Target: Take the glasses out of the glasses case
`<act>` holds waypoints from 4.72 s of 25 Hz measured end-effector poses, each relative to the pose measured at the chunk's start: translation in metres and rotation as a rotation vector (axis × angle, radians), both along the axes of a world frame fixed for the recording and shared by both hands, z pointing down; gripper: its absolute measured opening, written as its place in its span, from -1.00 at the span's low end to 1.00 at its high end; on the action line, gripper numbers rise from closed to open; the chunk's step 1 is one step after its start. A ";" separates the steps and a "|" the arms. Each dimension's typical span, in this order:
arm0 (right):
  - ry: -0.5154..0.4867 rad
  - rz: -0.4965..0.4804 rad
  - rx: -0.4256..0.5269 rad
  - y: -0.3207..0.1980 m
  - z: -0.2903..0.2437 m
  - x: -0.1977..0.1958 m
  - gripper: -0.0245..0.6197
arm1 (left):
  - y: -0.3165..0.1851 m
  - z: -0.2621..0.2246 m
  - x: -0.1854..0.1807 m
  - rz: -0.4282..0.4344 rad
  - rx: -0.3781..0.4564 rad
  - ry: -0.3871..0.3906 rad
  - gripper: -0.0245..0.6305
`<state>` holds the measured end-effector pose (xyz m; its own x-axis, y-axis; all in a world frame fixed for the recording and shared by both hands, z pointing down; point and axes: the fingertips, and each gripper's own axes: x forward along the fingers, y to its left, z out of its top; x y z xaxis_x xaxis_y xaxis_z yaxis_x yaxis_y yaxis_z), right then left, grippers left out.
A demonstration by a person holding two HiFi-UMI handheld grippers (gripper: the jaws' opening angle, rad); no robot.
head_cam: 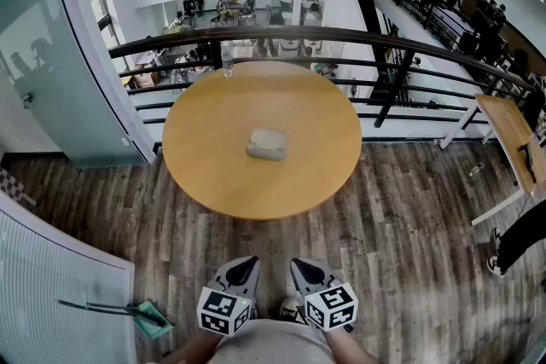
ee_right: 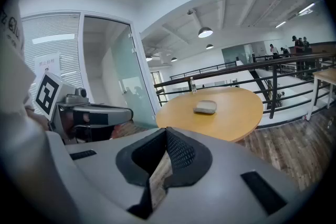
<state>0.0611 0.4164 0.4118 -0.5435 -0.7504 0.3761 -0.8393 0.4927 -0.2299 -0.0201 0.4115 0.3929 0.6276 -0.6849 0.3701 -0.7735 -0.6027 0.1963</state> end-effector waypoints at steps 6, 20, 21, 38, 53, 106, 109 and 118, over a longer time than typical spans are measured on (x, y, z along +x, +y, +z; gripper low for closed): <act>0.002 -0.004 -0.004 -0.002 -0.003 0.001 -0.85 | -0.004 -0.005 0.001 0.003 0.002 -0.002 -0.85; -0.050 -0.039 0.005 -0.007 -0.005 0.013 -0.85 | -0.010 -0.001 0.023 -0.006 -0.005 -0.014 -0.85; -0.055 -0.058 0.000 -0.007 -0.004 0.016 -0.85 | -0.011 -0.001 0.028 -0.007 -0.005 -0.017 -0.85; -0.045 -0.195 0.028 -0.057 0.007 0.046 -0.85 | -0.060 0.007 0.053 -0.069 -0.023 -0.050 -0.85; -0.035 -0.084 0.005 -0.278 0.025 -0.033 -0.85 | -0.284 0.023 -0.029 0.018 -0.006 -0.031 -0.85; 0.217 -0.269 -0.053 -0.572 0.137 -0.002 -0.85 | -0.544 0.130 -0.012 -0.052 -0.134 -0.030 -0.85; 0.248 -0.302 -0.058 -0.581 0.152 -0.006 -0.84 | -0.549 0.139 -0.012 -0.051 -0.142 -0.016 -0.85; 0.305 -0.366 -0.087 -0.607 0.193 -0.012 -0.84 | -0.563 0.169 -0.017 -0.082 -0.188 -0.004 -0.85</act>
<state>0.0496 -0.1901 0.6043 -0.6210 -0.4892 0.6125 -0.6499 0.7582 -0.0534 -0.0370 -0.1515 0.5615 0.5705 -0.6523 0.4990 -0.8197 -0.4903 0.2962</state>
